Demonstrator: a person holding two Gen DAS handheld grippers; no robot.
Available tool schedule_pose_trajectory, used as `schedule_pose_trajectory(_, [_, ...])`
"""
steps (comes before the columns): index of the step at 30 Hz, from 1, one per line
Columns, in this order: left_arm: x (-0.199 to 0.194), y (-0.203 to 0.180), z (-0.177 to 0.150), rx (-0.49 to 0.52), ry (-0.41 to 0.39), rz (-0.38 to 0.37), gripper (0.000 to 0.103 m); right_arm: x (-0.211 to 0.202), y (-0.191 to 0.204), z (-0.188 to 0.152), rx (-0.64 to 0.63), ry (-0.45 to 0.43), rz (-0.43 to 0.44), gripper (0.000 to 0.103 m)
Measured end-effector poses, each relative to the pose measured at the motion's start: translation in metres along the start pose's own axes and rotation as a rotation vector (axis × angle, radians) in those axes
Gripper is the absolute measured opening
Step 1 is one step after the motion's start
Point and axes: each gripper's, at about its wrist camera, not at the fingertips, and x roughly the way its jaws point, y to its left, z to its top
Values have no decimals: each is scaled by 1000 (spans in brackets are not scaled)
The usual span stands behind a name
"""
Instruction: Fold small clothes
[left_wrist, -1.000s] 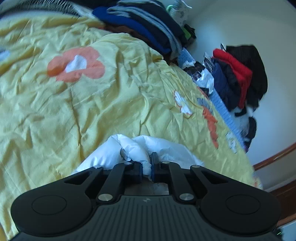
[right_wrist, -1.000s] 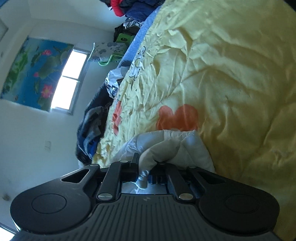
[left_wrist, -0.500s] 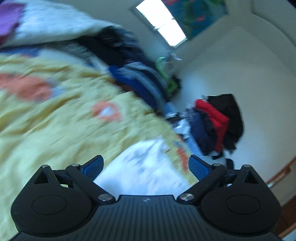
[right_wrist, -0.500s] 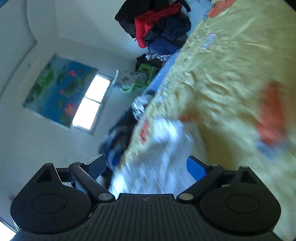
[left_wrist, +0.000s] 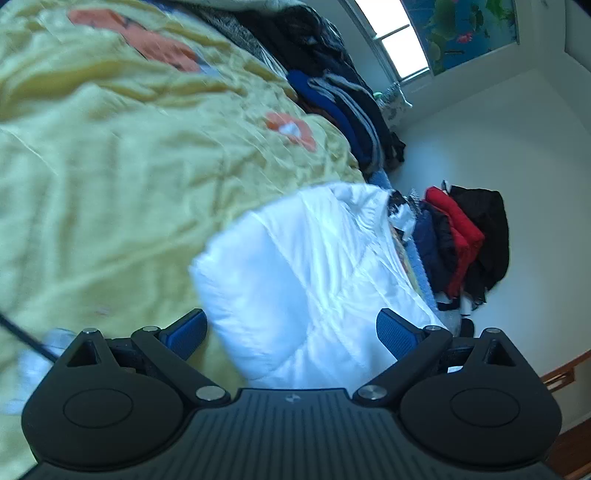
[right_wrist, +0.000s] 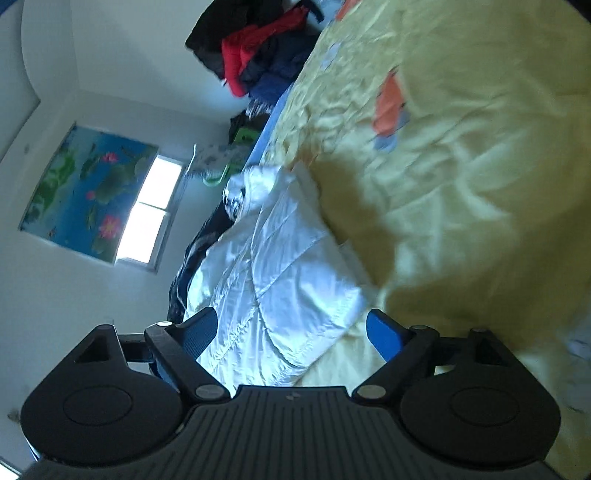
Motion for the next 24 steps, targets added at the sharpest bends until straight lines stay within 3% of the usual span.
schedule_pose_trajectory(3, [14, -9, 0, 0, -8, 16, 99, 21, 12, 2, -46, 28, -32, 85])
schedule_pose_trajectory(4, [17, -12, -2, 0, -10, 27, 98, 26, 15, 1, -55, 21, -43, 80])
schedule_pose_trajectory(5, [20, -15, -3, 2, -13, 40, 97, 33, 15, 1, -46, 19, -62, 63])
schedule_pose_trajectory(6, [21, -19, -3, 8, -10, 50, 92, 38, 12, 1, -32, 28, -64, 24])
schedule_pose_trajectory(7, [24, -20, -3, 16, 4, 54, 62, 43, 9, 1, -9, 31, -53, 17])
schedule_pose_trajectory(9, [29, -21, -2, 27, 69, 35, 34, 44, 10, -2, -15, 10, -47, 15])
schedule_pose_trajectory(10, [26, -21, -1, 33, 70, 29, 26, 41, 13, -4, -33, 1, -45, 15])
schedule_pose_trajectory(12, [19, -25, 0, 76, 69, 20, 19, 33, 16, -7, -51, -13, -35, 13])
schedule_pose_trajectory(20, [-46, -29, -5, 145, 99, -34, 16, -33, 21, -23, -30, -10, 54, 12])
schedule_pose_trajectory(24, [-61, -5, -18, 131, 137, 8, 16, -50, 5, -44, -4, 35, 14, 12])
